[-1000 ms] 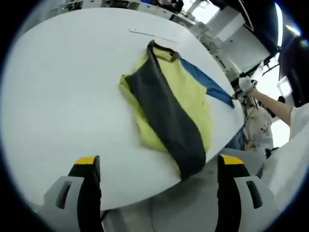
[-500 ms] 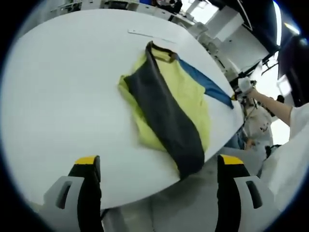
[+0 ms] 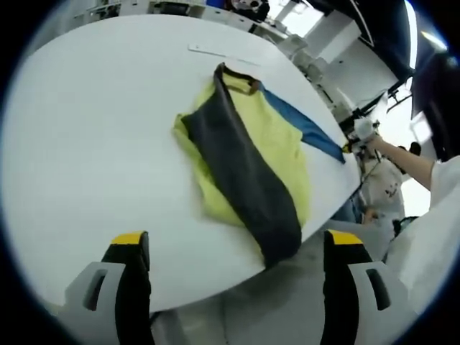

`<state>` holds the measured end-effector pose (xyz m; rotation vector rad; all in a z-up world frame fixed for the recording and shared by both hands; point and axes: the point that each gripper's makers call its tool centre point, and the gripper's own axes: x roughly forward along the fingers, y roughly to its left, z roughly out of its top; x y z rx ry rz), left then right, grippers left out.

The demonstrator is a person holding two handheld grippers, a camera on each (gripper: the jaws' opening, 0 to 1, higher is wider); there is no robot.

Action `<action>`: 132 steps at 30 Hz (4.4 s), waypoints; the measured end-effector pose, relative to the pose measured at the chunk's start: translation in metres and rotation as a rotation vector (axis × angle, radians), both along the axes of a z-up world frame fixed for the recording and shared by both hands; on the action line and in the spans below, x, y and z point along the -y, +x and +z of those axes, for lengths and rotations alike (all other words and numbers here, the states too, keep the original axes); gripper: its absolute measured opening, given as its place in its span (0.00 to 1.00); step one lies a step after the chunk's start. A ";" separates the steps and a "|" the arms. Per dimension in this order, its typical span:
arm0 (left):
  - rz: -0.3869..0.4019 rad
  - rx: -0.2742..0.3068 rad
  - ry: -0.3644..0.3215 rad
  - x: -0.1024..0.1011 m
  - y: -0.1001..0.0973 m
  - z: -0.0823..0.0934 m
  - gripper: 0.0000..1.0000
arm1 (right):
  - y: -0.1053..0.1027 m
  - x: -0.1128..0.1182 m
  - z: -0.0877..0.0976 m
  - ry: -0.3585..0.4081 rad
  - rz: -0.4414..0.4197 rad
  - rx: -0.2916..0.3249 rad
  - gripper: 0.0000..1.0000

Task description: Fold the garment on the visible template until the final outline fits inside the template.

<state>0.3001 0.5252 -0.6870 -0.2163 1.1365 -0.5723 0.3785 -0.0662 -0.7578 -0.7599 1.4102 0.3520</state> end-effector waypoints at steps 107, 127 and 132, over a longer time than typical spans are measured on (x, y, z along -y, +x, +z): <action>-0.051 0.090 -0.027 -0.015 -0.056 0.020 0.95 | -0.113 -0.204 0.081 0.631 -0.152 0.303 0.60; -0.068 0.099 -0.024 -0.016 -0.076 0.024 0.95 | -0.147 -0.230 0.093 0.720 -0.166 0.333 0.65; -0.072 0.098 -0.020 -0.016 -0.082 0.024 0.95 | -0.157 -0.232 0.096 0.730 -0.153 0.328 0.67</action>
